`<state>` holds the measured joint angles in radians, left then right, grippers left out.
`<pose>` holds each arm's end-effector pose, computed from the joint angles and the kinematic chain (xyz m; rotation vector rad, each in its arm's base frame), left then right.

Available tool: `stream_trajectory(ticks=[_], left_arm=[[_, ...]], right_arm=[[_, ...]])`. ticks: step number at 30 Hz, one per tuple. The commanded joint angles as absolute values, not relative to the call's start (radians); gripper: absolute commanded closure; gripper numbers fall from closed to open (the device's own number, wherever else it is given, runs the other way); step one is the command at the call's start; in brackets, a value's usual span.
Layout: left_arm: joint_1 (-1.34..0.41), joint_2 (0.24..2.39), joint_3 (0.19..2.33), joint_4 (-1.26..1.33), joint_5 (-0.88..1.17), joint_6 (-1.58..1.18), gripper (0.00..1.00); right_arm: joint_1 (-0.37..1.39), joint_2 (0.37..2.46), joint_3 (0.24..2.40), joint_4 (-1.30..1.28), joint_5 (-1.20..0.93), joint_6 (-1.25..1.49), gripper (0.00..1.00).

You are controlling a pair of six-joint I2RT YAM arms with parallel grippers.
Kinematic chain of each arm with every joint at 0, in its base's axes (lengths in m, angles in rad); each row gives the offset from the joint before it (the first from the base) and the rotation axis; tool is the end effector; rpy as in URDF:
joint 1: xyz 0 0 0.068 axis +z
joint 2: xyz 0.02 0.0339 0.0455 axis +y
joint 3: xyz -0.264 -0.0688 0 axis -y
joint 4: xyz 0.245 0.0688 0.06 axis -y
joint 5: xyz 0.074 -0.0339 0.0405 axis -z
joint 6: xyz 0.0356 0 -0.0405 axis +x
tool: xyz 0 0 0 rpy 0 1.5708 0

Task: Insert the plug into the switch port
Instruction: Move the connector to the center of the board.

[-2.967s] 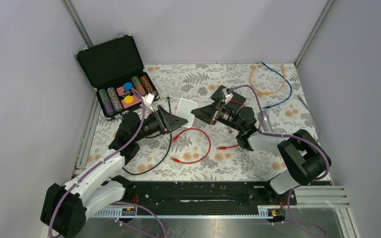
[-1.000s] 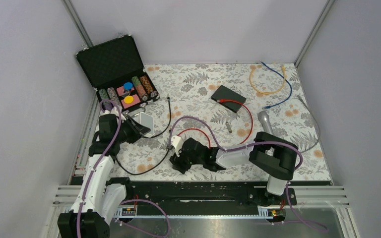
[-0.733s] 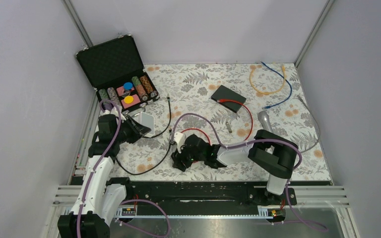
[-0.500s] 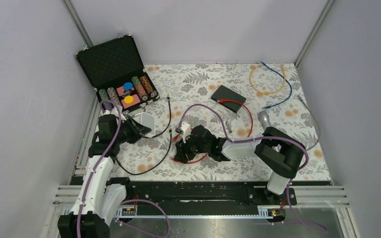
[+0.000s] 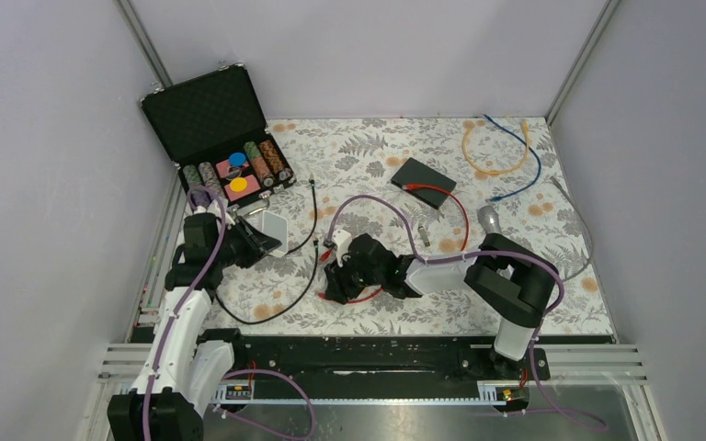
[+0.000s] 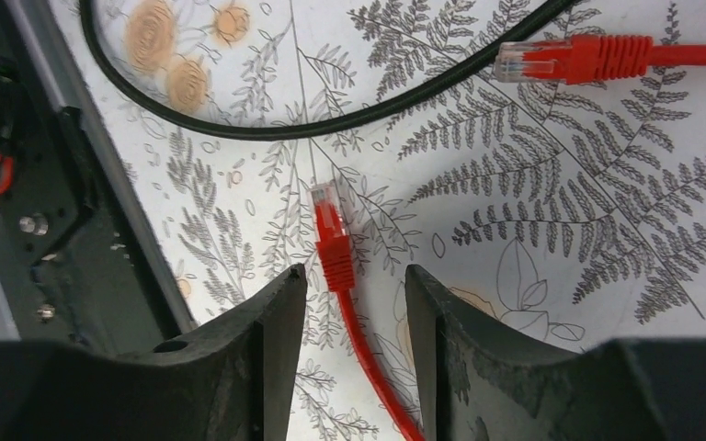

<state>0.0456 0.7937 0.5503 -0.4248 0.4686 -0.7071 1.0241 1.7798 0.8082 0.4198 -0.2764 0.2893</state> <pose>0.1707 -0.0083 0.2354 -0.5941 2.2228 -0.8757 0.1761 0.3080 0.1465 -0.9864 2.0685 1.0310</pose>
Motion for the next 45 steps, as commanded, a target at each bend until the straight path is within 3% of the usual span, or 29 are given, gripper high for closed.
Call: stream_trajectory(ticks=[1, 8, 17, 22, 28, 34, 37, 40, 45], left_arm=[[0.052, 0.788, 0.547, -0.381, 0.495, -0.701, 0.94], [0.06, 0.808, 0.543, -0.367, 0.519, -0.699, 0.94], [0.064, 0.805, 0.542, -0.365, 0.533, -0.698, 0.94], [0.066, 0.814, 0.54, -0.356, 0.541, -0.699, 0.93], [0.067, 0.811, 0.54, -0.355, 0.546, -0.699, 0.93], [0.067, 0.805, 0.538, -0.353, 0.546, -0.701, 0.93], [0.067, 0.812, 0.535, -0.346, 0.549, -0.705, 0.93], [0.068, 0.819, 0.535, -0.342, 0.56, -0.709, 0.92], [0.069, 0.816, 0.533, -0.341, 0.557, -0.71, 0.92]], right_arm=[[1.082, 1.75, 0.809, 0.407, -0.111, 0.206, 0.49], [1.129, 1.777, 0.806, 0.443, -0.064, 0.138, 0.49], [1.129, 1.83, 0.786, 0.476, -0.096, 0.189, 0.73], [1.117, 1.787, 0.696, 0.57, -0.118, 0.244, 0.92], [1.015, 1.757, 0.6, 0.7, -0.308, 0.39, 0.98], [0.989, 1.708, 0.593, 0.574, -0.255, 0.343, 0.96], [0.999, 1.684, 0.639, 0.417, -0.17, 0.265, 0.87], [1.049, 1.687, 0.707, 0.303, -0.069, 0.223, 0.72], [1.089, 1.724, 0.749, 0.227, 0.031, 0.265, 0.7]])
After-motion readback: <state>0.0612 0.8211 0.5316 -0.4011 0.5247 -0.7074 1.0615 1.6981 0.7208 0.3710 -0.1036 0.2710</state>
